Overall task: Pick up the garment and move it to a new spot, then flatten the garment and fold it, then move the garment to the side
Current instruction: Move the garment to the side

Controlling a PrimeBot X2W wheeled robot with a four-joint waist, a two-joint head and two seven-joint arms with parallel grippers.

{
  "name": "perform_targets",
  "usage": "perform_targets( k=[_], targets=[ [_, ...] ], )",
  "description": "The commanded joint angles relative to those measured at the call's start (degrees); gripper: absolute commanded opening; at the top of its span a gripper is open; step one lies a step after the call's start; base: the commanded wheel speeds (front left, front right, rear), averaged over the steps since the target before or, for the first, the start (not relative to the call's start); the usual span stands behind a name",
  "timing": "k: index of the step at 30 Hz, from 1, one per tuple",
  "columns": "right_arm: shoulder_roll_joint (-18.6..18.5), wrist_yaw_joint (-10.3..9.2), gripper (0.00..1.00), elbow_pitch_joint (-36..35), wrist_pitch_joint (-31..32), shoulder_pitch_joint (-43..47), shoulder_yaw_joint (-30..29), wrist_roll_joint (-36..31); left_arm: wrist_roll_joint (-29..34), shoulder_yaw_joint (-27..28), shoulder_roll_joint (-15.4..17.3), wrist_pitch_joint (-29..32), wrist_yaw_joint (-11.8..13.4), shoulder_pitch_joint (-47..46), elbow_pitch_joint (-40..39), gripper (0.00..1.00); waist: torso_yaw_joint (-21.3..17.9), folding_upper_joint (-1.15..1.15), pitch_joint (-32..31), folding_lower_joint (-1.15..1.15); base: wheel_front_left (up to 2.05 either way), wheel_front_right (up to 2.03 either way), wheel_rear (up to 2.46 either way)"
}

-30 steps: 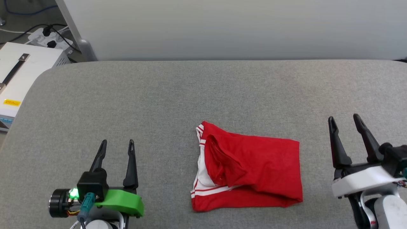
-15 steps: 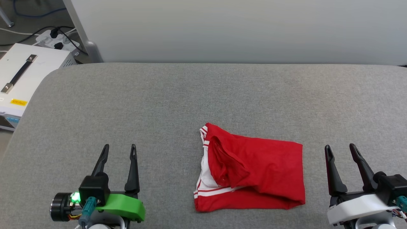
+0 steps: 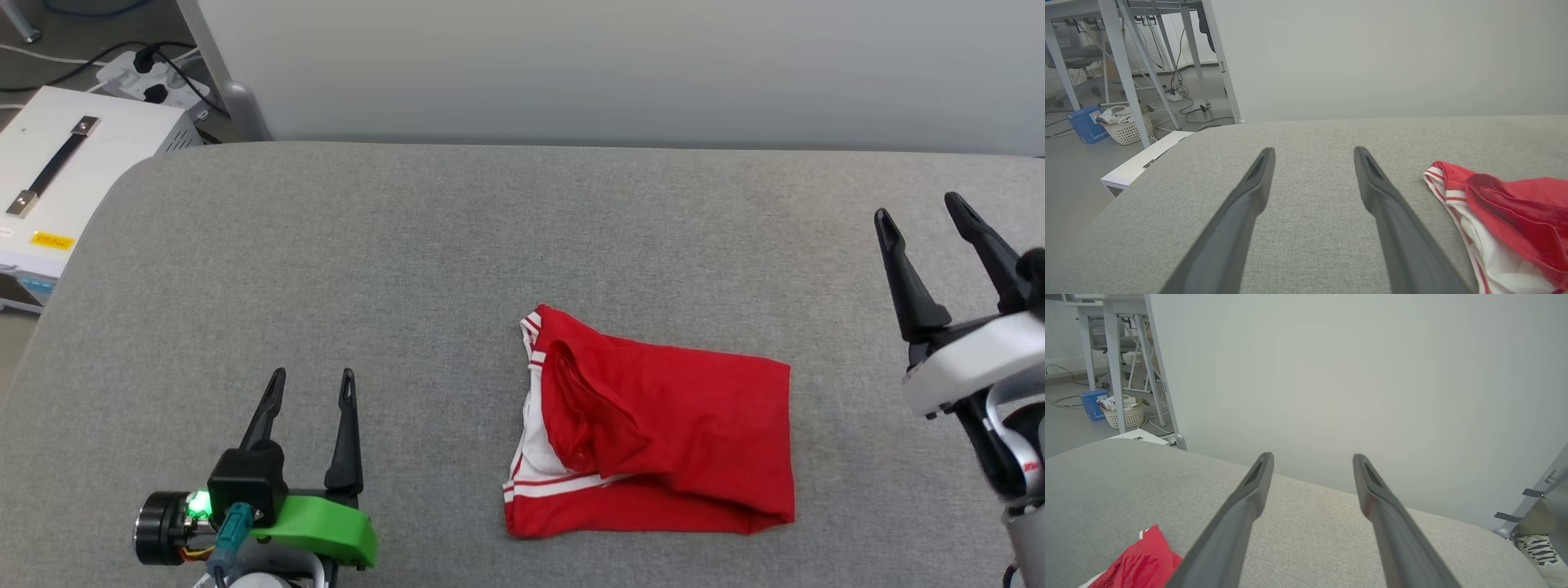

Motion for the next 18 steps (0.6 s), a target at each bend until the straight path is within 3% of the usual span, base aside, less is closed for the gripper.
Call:
perform_targets(
  k=[1,9,13,18],
  targets=[
    [-1.7,-0.05,1.0,0.3,3.9,-1.9,1.0,2.5,0.2,0.0,-0.2,-0.3,0.0,-1.0,0.0,1.0,0.3,0.0,0.6,0.0,0.0,0.0,0.0],
    [-11.1,-0.05,1.0,1.3,33.3,-5.0,7.3,17.5,-0.2,0.1,-0.6,-0.3,0.1,-1.9,0.0,1.0,1.0,0.0,2.6,0.0,0.0,0.0,0.0],
    [-12.0,-0.05,1.0,2.2,44.7,-3.4,7.9,24.5,-0.2,-0.2,-0.8,-0.3,0.0,-2.7,-0.1,1.0,1.6,0.0,3.8,0.0,0.0,0.0,0.0],
    [-10.8,-0.05,1.0,3.5,51.2,-1.3,7.1,29.1,-0.3,-0.5,-1.0,-0.3,-0.2,-4.2,-0.2,1.0,2.7,0.0,5.9,0.0,0.0,0.0,0.0]
  ],
)
